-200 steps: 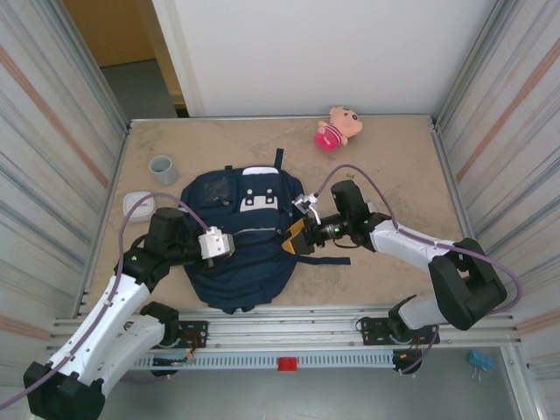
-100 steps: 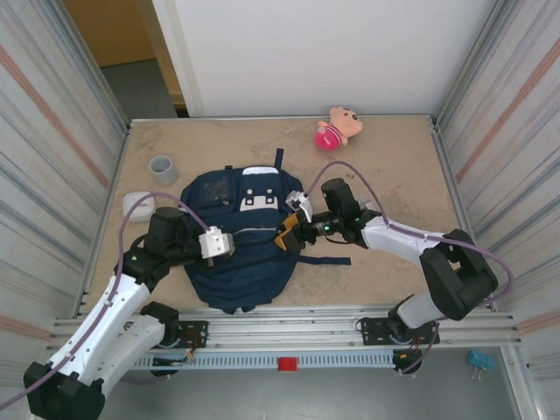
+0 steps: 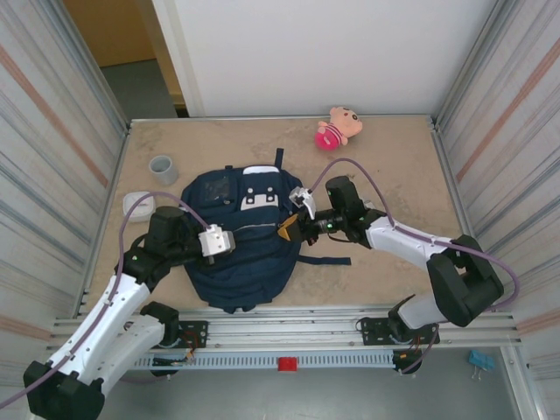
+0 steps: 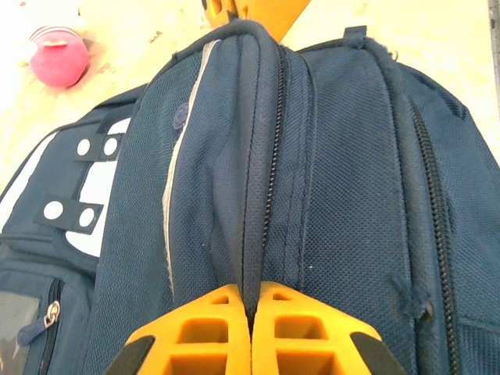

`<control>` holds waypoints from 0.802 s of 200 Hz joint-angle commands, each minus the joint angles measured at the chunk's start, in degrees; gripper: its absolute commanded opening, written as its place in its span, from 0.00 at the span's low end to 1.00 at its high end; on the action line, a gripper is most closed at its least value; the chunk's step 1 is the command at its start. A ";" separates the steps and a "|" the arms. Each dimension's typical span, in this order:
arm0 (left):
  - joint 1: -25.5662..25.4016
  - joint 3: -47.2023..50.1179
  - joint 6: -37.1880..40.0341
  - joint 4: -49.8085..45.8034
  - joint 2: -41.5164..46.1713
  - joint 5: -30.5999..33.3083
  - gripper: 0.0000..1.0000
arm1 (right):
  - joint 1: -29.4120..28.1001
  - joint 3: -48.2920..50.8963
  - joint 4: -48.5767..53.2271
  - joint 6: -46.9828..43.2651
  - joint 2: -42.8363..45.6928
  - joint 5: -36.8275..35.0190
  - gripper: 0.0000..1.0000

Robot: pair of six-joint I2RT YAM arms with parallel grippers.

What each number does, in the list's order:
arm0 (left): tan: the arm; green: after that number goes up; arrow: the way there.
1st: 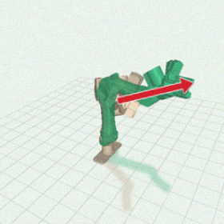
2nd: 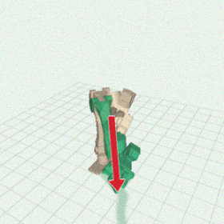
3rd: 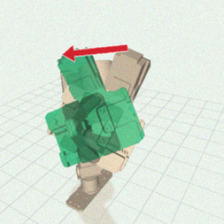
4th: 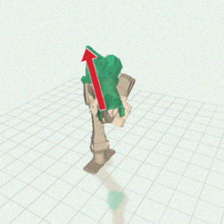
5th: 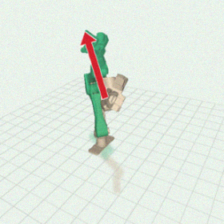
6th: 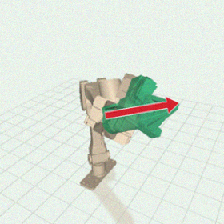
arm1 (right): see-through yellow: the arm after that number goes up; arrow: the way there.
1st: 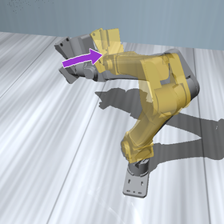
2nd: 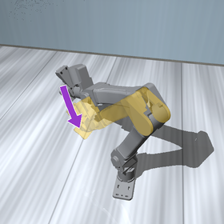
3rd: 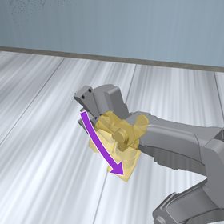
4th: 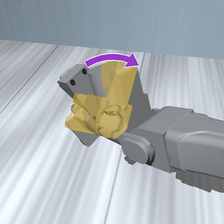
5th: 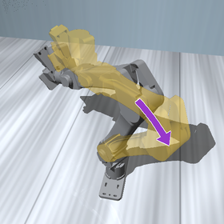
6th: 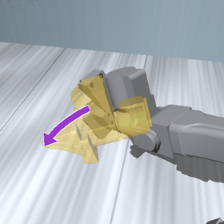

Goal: Pack books, pencil case, and school supplies into a backpack

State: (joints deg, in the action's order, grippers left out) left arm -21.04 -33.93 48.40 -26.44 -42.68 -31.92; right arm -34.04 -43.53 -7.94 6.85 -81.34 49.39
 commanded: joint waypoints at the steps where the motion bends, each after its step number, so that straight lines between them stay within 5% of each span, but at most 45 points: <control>1: -0.09 -1.55 -2.33 6.02 -0.60 4.45 0.00 | 0.04 -1.84 5.33 4.08 2.39 3.05 0.00; 80: -13.75 -5.48 -2.50 4.90 -7.70 31.96 0.00 | -0.09 -10.73 23.98 11.93 3.29 8.59 0.00; 160: -25.46 -7.61 -10.22 14.14 -18.25 38.43 0.00 | -8.41 -8.47 16.92 27.91 4.43 -0.15 0.01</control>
State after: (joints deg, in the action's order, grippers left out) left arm -44.16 -39.11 41.28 -23.07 -59.05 6.59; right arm -39.35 -51.92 16.01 28.34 -80.55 45.98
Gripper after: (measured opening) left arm 0.051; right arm 0.072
